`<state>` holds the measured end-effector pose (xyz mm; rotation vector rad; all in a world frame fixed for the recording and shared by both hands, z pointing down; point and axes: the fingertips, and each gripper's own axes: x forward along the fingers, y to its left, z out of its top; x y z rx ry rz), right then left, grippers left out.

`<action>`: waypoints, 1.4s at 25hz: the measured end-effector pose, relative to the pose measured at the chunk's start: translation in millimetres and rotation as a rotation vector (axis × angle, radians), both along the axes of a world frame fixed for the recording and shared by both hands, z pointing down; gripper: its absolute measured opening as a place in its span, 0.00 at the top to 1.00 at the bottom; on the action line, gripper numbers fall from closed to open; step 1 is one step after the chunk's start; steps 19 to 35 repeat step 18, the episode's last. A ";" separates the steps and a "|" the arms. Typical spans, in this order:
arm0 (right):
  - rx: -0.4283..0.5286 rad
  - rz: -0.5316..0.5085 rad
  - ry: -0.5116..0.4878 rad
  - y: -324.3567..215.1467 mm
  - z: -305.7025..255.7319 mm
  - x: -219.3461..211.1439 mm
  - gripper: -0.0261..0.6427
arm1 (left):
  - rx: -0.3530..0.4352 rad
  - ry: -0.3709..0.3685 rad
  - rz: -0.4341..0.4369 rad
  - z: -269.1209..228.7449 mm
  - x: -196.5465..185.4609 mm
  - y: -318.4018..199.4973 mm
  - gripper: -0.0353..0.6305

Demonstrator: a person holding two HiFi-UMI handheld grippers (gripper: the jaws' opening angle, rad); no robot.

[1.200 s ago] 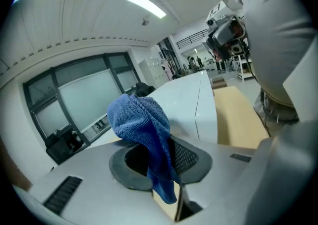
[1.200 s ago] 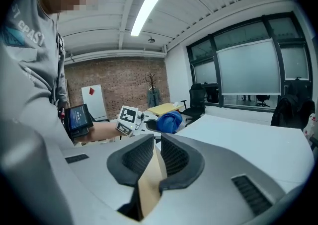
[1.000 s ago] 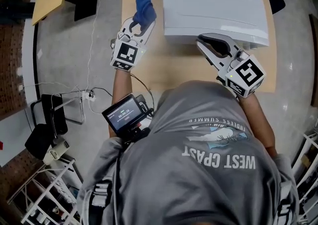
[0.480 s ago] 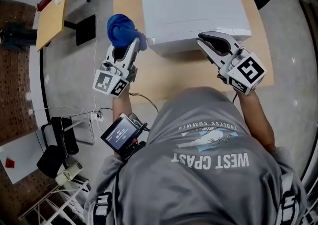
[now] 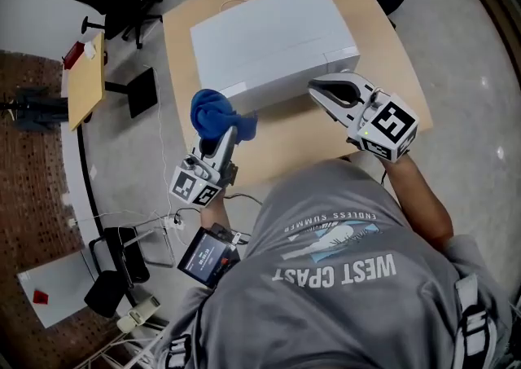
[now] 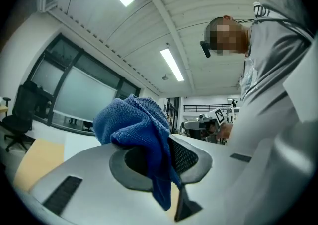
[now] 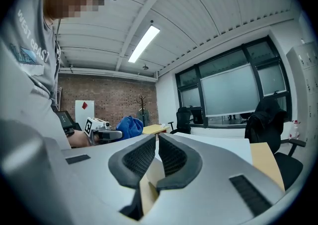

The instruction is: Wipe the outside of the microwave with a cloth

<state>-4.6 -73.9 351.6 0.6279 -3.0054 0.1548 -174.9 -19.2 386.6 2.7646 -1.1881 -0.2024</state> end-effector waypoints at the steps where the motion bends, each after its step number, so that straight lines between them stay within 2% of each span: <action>1: -0.006 0.005 0.000 1.6 2.2 10.9 0.91 | -0.008 0.005 0.010 2.9 14.7 3.2 0.81; 8: -0.023 -0.002 -0.015 21.9 7.3 65.7 0.91 | -0.035 0.005 0.066 7.8 98.2 35.6 0.81; 18: -0.035 -0.031 -0.012 51.4 17.1 113.0 0.91 | -0.050 0.001 0.073 16.3 160.4 70.7 0.81; 35: -0.035 -0.031 -0.012 51.4 17.1 113.0 0.91 | -0.050 0.001 0.073 16.3 160.4 70.7 0.81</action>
